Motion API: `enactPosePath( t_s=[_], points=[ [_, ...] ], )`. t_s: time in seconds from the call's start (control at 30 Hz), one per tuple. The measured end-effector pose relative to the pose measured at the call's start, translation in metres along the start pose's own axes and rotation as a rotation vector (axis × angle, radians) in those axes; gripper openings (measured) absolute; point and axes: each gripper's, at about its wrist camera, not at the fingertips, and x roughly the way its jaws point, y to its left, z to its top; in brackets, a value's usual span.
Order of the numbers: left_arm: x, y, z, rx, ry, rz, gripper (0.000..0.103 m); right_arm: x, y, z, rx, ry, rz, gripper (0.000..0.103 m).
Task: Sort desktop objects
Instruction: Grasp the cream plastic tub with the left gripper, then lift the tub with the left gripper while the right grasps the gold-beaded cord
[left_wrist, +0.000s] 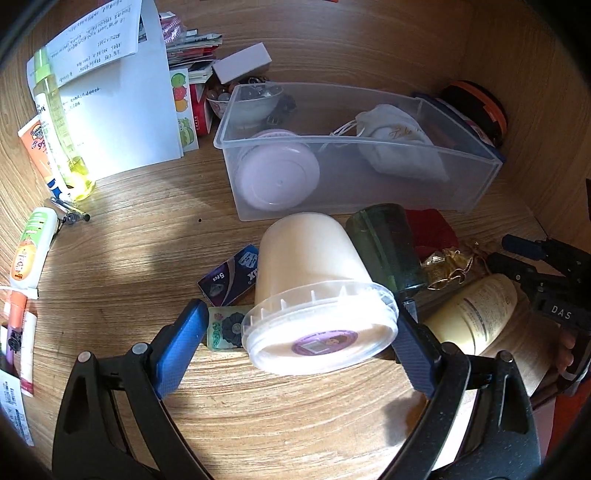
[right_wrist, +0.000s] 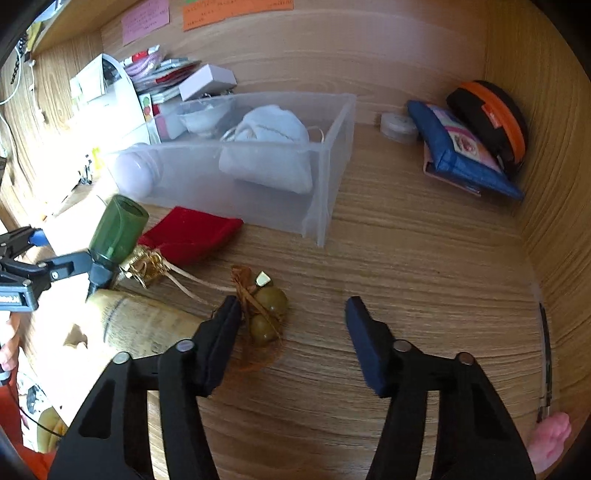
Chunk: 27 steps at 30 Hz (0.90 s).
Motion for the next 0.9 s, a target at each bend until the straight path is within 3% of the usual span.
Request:
enactPosePath(
  t_s=[0.17, 0.23, 0.3, 0.37, 0.53, 0.9],
  points=[
    [0.003, -0.003, 0.002, 0.005, 0.0, 0.035, 0.095, 0.002, 0.006, -0.003, -0.031, 0.005, 0.006, 0.038],
    [0.004, -0.005, 0.002, 0.009, 0.0, 0.046, 0.094, 0.002, 0.012, -0.004, -0.059, 0.0, -0.004, 0.025],
    [0.002, -0.008, 0.003, 0.022, -0.007, 0.032, 0.085, 0.002, 0.015, -0.003, -0.075, -0.004, -0.003, 0.019],
    [0.001, -0.011, 0.005, 0.041, 0.0, 0.001, 0.07, 0.002, 0.018, -0.003, -0.077, -0.012, -0.011, 0.018],
    [0.002, -0.011, 0.008, 0.025, -0.004, -0.017, 0.07, -0.008, 0.011, 0.002, -0.026, -0.053, 0.024, 0.018],
    [-0.003, 0.009, 0.015, -0.122, -0.031, -0.115, 0.069, -0.034, 0.004, 0.019, 0.028, -0.129, 0.114, 0.018]
  ],
)
